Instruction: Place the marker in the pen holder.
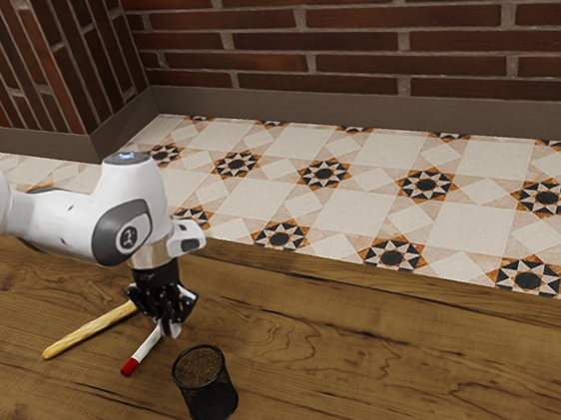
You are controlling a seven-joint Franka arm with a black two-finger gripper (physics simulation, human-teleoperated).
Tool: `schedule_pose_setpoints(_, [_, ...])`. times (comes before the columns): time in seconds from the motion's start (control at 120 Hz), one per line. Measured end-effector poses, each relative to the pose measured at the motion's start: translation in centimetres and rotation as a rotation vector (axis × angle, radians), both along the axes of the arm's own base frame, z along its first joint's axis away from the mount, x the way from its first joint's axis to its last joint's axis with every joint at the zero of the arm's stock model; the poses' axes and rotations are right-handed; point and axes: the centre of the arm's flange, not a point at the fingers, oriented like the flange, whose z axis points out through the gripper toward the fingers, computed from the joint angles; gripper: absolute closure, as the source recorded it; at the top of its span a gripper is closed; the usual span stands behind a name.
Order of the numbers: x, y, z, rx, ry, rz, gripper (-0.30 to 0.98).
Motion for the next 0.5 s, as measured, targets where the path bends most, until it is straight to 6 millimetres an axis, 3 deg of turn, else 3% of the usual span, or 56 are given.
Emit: schedule_pose_setpoints(0.5, [0.5,3.4,-1.9,0.018,-0.006,0.070,0.57])
